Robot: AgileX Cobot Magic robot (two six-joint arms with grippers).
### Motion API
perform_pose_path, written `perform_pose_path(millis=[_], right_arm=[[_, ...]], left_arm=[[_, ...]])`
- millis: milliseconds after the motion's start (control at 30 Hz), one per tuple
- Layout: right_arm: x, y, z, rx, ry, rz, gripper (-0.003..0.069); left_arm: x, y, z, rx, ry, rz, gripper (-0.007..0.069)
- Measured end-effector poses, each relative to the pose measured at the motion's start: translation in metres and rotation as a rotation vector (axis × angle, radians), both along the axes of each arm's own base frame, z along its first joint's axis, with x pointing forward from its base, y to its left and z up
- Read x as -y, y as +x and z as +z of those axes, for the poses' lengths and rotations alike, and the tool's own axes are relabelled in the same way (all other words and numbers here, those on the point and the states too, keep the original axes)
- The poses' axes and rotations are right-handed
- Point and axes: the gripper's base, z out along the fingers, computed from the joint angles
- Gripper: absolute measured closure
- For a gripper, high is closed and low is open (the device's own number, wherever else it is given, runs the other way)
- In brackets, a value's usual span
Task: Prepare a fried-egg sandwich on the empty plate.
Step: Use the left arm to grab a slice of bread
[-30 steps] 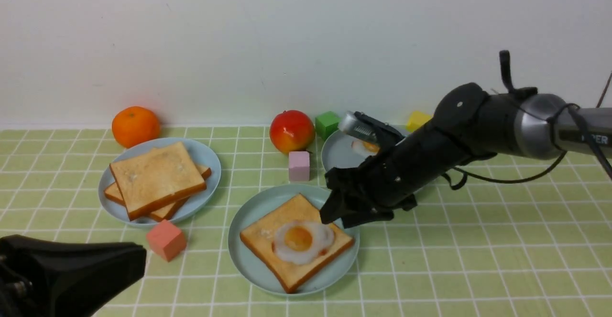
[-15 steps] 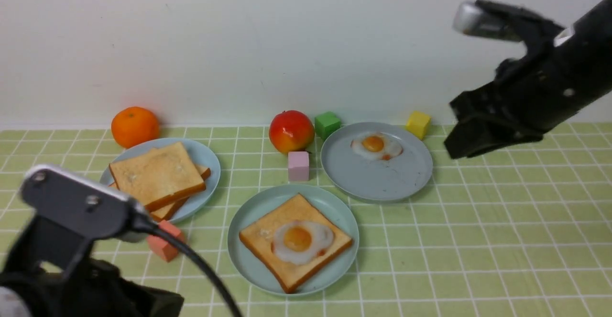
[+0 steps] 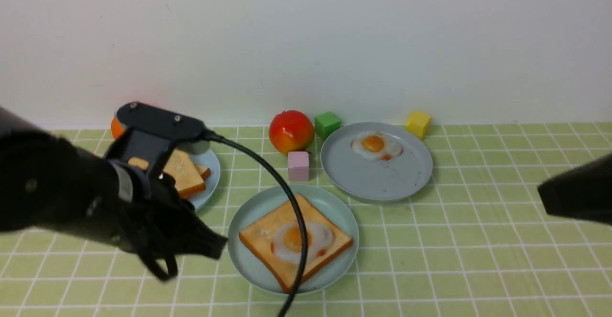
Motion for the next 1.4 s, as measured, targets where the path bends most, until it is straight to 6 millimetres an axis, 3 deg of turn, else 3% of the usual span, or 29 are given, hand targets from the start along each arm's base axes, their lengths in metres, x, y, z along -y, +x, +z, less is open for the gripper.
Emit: perform_pose_path(millis=[200,367,500,533,600,633,700,833,1167,1400], right_arm=[[0.016,-0.034,-0.024,0.175,-0.034,0.053,0.0657],[0.019,-0.041,-0.031,0.211,-0.034,0.053,0.0656],[0.019,-0.041,-0.031,0.219,-0.034,0.053,0.0655],[0.019,-0.041,-0.031,0.219,-0.034,0.053,0.0654],[0.019,-0.041,-0.031,0.219,-0.034,0.053,0.0653],[0.019,-0.041,-0.031,0.219,-0.034,0.053,0.0652],[0.019,-0.041,-0.031,0.219,-0.033,0.053,0.0652],[0.018,-0.042,-0.031,0.206,-0.015,0.059,0.0650],[0.016,-0.043,-0.030,0.191,0.021,0.067,0.0649],[0.014,-0.044,-0.031,0.174,0.037,0.073,0.0645]], left_arm=[[-0.038,0.070,-0.022,-0.056,0.030,0.024,0.0638],[-0.059,0.118,-0.042,-0.067,0.119,0.054,0.0613],[-0.064,0.141,-0.054,-0.056,0.227,0.012,0.0513],[-0.064,0.148,-0.058,-0.033,0.245,0.003,0.0447],[-0.064,0.153,-0.062,-0.010,0.257,-0.007,0.0393],[-0.064,0.158,-0.066,0.026,0.291,-0.039,0.0315],[-0.065,0.164,-0.073,0.058,0.337,-0.091,0.0244],[-0.064,0.169,-0.088,0.061,0.400,-0.194,0.0179],[-0.061,0.174,-0.105,0.049,0.440,-0.326,0.0167],[-0.060,0.174,-0.108,0.027,0.426,-0.326,0.0236]])
